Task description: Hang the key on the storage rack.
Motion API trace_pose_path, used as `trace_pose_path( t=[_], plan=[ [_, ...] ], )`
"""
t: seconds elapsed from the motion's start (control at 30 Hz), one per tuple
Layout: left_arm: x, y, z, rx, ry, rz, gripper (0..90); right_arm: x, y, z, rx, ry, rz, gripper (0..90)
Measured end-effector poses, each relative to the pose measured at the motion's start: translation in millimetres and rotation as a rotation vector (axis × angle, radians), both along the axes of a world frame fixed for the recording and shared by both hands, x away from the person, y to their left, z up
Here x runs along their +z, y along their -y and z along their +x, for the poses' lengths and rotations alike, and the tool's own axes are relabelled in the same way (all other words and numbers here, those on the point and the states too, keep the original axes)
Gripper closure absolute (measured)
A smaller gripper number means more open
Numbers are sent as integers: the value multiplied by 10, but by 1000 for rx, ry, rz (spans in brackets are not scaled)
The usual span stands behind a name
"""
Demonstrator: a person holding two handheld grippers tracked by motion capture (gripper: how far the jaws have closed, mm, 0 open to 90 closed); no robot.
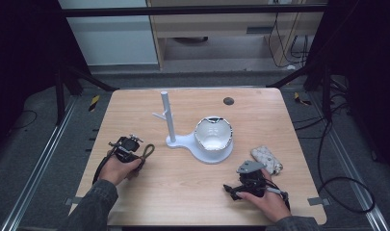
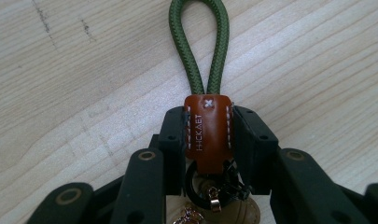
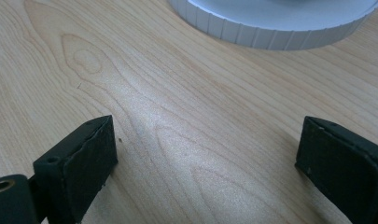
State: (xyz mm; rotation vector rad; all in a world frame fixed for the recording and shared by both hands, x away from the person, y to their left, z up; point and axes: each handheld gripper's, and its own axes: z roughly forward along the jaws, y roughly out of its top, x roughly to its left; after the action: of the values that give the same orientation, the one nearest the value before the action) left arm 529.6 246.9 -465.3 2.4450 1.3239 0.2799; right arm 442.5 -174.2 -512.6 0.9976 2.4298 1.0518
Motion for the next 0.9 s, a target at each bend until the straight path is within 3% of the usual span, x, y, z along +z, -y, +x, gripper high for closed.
trace_pose_path(
  t=[0.23, 0.3, 0.47, 0.63, 0.9],
  plan=[
    [72, -53, -77, -7, 43, -39, 654, 0, 0, -1, 0, -1, 0, 51],
    [137, -88, -135, -14, 80, -61, 654, 0, 0, -1, 0, 0, 0, 51],
    [217, -107, -247, -27, 124, -86, 654, 0, 0, 0, 0, 0, 0, 50],
    [369, -129, -400, -37, 211, -133, 655, 0, 0, -1, 1, 0, 0, 50],
    [496, -96, -509, -54, 272, -181, 656, 0, 0, 0, 1, 0, 0, 50]
  ],
)
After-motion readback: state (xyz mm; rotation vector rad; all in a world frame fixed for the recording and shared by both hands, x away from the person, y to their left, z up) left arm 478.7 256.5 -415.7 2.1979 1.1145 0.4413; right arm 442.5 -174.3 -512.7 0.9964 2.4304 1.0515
